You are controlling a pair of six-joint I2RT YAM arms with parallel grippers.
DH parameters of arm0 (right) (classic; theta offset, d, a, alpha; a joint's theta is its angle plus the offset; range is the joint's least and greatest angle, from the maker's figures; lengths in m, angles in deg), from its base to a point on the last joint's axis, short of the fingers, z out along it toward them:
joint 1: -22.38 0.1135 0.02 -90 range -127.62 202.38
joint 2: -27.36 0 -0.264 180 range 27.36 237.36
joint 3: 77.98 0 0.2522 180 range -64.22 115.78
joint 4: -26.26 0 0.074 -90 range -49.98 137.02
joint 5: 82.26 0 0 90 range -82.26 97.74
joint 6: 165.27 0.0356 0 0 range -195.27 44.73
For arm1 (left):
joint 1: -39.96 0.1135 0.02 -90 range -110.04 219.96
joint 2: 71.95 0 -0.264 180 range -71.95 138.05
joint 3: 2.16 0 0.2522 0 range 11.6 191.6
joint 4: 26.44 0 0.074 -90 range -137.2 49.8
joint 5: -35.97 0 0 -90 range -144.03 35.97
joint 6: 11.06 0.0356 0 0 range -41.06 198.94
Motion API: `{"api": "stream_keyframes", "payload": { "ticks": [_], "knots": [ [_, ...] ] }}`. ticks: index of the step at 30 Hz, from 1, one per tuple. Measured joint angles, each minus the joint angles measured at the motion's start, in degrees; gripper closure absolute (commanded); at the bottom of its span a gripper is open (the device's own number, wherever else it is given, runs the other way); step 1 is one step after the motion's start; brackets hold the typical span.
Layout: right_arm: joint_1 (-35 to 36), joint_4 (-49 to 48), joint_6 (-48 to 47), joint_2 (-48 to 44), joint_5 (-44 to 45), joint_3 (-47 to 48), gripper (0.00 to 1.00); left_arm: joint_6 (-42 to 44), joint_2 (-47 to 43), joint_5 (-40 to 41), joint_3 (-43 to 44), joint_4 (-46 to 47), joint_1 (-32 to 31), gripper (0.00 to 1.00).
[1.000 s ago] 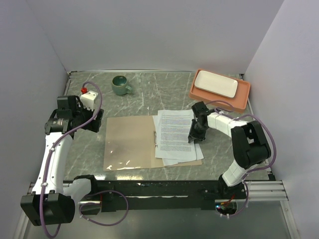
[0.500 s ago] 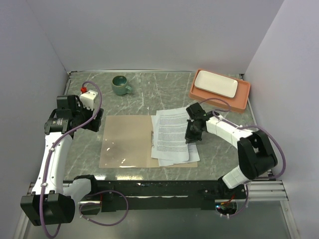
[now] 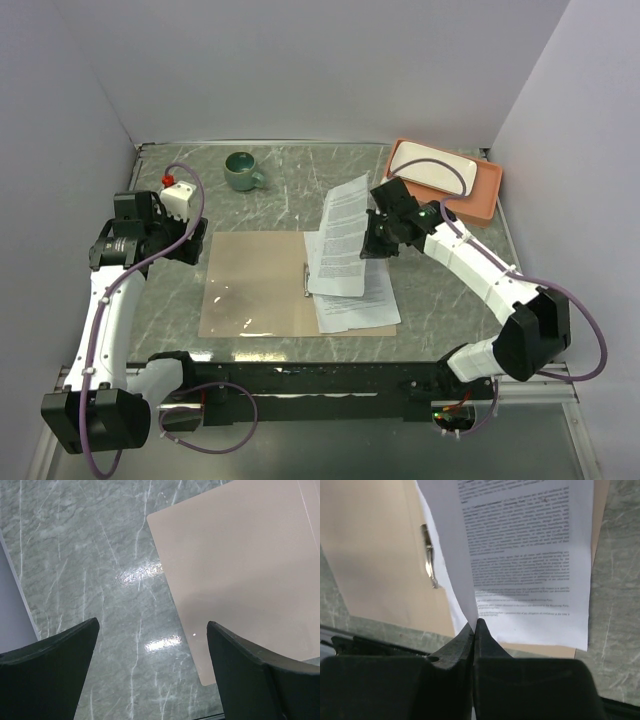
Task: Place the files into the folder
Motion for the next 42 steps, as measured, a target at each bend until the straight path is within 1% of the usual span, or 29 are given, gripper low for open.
{"api": "stream_keyframes", "payload": {
  "ticks": [6, 9, 17, 20, 23, 26, 30, 34, 37, 38, 42],
  "knots": [
    [4.9, 6.2, -1.2, 0.1, 1.6, 10.4, 1.00, 0.0, -0.3, 0.0, -0.5, 0.0, 0.0, 0.04],
    [7.2, 7.6, -1.8, 0.0, 2.8, 14.0, 1.00, 0.0, -0.3, 0.0, -0.5, 0.0, 0.0, 0.04],
    [14.1, 7.8, -4.0, -0.9, 3.9, 16.5, 1.00, -0.2, -0.4, -0.4, -0.5, -0.1, 0.0, 0.04],
    [17.1, 6.0, -5.2, -1.1, 2.8, 17.5, 1.00, -0.5, -0.5, -1.2, -0.4, -0.3, 0.0, 0.04],
    [18.6, 2.9, -5.4, -1.8, 1.2, 17.3, 1.00, -1.0, -0.5, -2.5, -0.4, -1.3, 0.0, 0.04],
    [18.6, -1.5, -4.7, -3.1, 0.2, 14.3, 1.00, -1.5, 0.0, -4.3, -0.1, -3.0, 0.0, 0.04],
    [18.9, -8.2, -2.3, -3.9, -0.5, 5.6, 1.00, -2.1, 1.2, -7.8, 0.3, -3.7, 0.0, 0.04],
    [20.6, -13.7, 1.1, -2.6, -1.2, -3.0, 1.00, -2.3, 2.8, -9.5, 0.3, -3.7, -1.2, 0.04],
    [22.8, -18.1, 3.5, -0.7, -1.0, -7.4, 1.00, -2.4, 4.3, -9.0, -0.3, -2.6, -4.1, 0.04],
    [23.3, -19.1, 4.1, -0.2, -0.9, -8.1, 1.00, -2.5, 4.8, -8.6, -0.9, -1.9, -5.5, 0.02],
    [25.7, -24.2, 7.6, 0.8, 1.1, -11.2, 1.00, -3.0, 8.6, -3.7, -3.5, 0.3, -12.8, 0.01]
  ]
}}
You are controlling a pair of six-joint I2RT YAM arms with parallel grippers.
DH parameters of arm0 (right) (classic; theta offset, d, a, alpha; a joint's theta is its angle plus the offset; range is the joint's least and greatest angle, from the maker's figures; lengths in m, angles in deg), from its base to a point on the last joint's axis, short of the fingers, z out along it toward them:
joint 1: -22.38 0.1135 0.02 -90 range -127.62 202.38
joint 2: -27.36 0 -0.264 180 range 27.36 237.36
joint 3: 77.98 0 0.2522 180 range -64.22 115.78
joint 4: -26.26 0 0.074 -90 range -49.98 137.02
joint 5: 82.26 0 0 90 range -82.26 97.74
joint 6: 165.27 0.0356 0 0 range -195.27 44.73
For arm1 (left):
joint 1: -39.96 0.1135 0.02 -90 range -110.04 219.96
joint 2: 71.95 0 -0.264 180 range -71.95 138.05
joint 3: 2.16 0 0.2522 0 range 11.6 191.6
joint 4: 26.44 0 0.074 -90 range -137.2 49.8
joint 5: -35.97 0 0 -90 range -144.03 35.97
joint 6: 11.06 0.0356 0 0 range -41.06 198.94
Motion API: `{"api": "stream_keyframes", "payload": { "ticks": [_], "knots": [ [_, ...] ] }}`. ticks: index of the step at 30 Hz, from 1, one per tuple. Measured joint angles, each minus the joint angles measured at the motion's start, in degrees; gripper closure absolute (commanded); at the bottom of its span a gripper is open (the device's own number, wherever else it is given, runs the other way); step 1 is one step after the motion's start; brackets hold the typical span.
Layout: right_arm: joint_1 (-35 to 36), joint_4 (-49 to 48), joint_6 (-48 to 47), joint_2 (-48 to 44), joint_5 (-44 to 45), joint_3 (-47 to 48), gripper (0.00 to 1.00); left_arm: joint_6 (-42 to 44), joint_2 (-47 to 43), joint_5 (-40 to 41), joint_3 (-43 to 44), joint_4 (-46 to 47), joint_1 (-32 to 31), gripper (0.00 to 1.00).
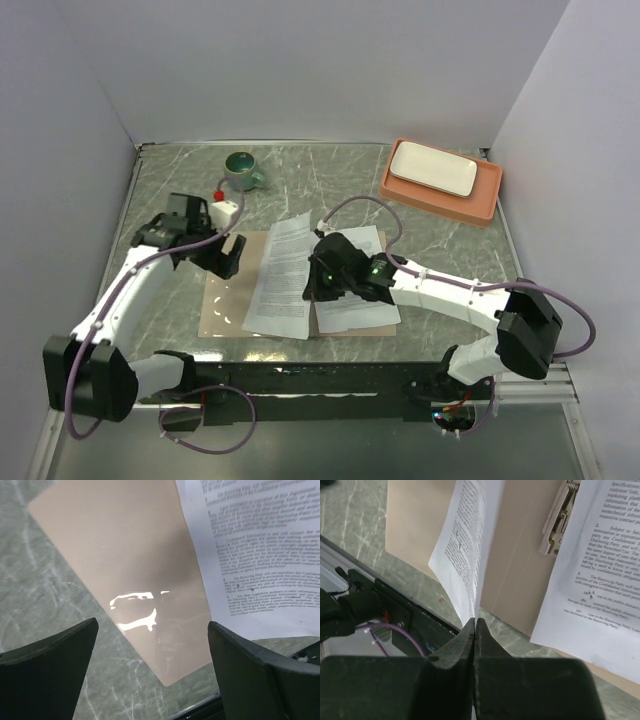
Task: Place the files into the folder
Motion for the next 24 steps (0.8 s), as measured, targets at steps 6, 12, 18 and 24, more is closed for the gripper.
{"api": "stream_keyframes", "payload": {
  "ticks": [6, 12, 18, 24],
  "knots": [
    [3.5, -3.6, 5.1, 1.6, 4.9, -1.0, 1.00, -0.6, 6.0, 8.0, -3.6, 4.2, -7.5, 0.02],
    [5.6, -4.2, 9.4, 3.0, 8.5, -2.3, 1.00, -2.0, 10.1, 14.3, -6.3, 9.4, -10.8, 0.03],
    [5.9, -4.7, 13.3, 3.3, 11.3, -6.3, 1.00, -4.3, 15.8, 18.6, -9.1, 13.2, -16.5, 0.04],
    [6.3, -5.4, 16.2, 4.5, 12.6, -8.0, 0.73, -5.0, 17.2, 21.7, -10.0, 15.1, -20.0, 0.04]
  ]
}}
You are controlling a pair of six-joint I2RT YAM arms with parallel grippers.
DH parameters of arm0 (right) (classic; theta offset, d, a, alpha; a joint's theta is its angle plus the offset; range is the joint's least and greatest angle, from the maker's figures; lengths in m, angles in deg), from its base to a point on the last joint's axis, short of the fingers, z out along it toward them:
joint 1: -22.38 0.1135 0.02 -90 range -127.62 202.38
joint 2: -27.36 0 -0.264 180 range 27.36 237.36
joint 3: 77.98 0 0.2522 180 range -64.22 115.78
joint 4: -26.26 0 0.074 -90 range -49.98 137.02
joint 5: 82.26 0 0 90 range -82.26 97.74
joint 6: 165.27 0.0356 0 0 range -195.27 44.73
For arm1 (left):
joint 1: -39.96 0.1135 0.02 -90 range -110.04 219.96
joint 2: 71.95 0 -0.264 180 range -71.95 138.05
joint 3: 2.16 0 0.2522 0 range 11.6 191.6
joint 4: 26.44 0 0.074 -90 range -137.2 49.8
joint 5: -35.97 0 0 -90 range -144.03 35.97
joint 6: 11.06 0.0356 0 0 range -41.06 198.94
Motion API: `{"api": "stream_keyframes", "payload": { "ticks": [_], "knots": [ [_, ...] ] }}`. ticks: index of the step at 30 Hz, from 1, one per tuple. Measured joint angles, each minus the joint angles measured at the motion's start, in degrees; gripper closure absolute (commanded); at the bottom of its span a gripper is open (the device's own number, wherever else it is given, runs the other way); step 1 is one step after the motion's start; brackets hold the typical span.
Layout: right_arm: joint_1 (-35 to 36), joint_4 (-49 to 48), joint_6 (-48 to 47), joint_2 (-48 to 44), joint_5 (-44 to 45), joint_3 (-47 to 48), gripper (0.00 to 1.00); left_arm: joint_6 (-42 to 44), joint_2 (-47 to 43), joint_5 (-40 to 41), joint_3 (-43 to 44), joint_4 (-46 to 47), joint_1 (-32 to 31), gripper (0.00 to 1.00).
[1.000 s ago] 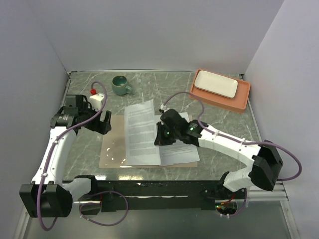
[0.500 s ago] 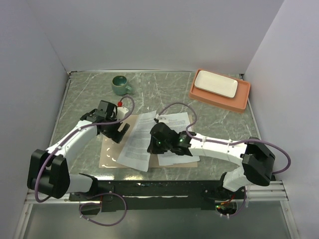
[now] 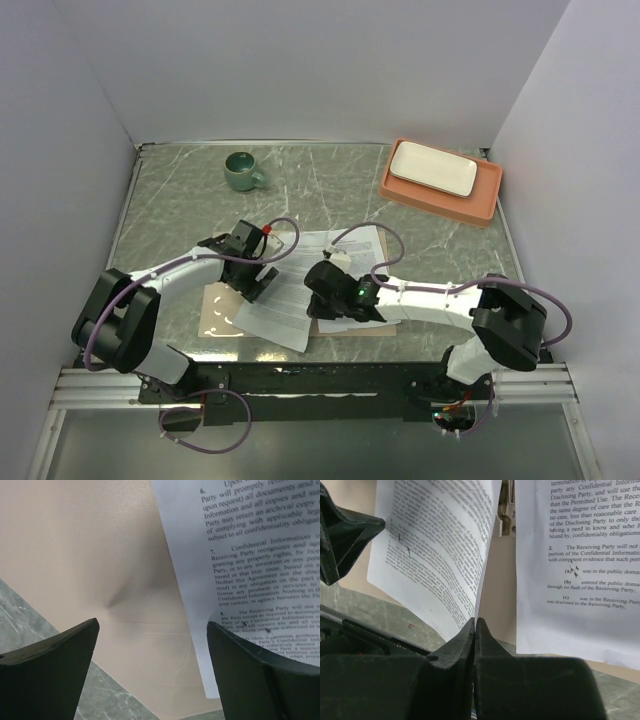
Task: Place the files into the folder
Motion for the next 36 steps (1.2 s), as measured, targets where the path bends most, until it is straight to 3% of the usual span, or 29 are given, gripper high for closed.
{"api": "stream_keyframes", "payload": {
  "ticks": [2, 3, 6, 10, 14, 24, 34, 36],
  "knots": [
    [0.2, -1.0, 0.7, 0.2, 0.2, -0.1, 0.63, 0.0, 0.0, 1.2, -0.5, 0.8, -0.2, 0.04],
    [0.2, -1.8, 0.9, 0.2, 0.1, -0.4, 0.51, -0.1, 0.0, 1.4, -0.7, 1.0, -0.2, 0.04],
    [0.2, -4.5, 0.8, 0.3, 0.2, -1.7, 0.38, 0.0, -0.1, 2.5, -1.1, 1.9, -0.6, 0.04],
    [-0.4, -7.6, -0.3, 0.3, -0.6, -3.3, 0.35, 0.2, -1.1, 4.2, -2.3, 3.7, -1.3, 0.04],
    [-3.3, -11.8, -1.3, 0.6, -2.7, -5.4, 0.38, 0.7, -1.9, 5.1, -3.1, 4.6, -1.9, 0.03],
    [-11.7, -26.4, -1.9, 4.1, -11.8, -12.8, 0.59, 1.3, -2.2, 6.5, -3.4, 5.4, -1.9, 0.02],
    [-13.0, -36.2, -2.6, 6.5, -20.2, -13.6, 0.72, 1.3, -2.2, 6.9, -3.4, 5.3, -2.0, 0.02],
    [-13.0, -36.5, -2.9, 6.8, -20.8, -13.3, 0.84, 1.3, -2.3, 6.9, -3.4, 5.1, -2.0, 0.02]
  ]
}}
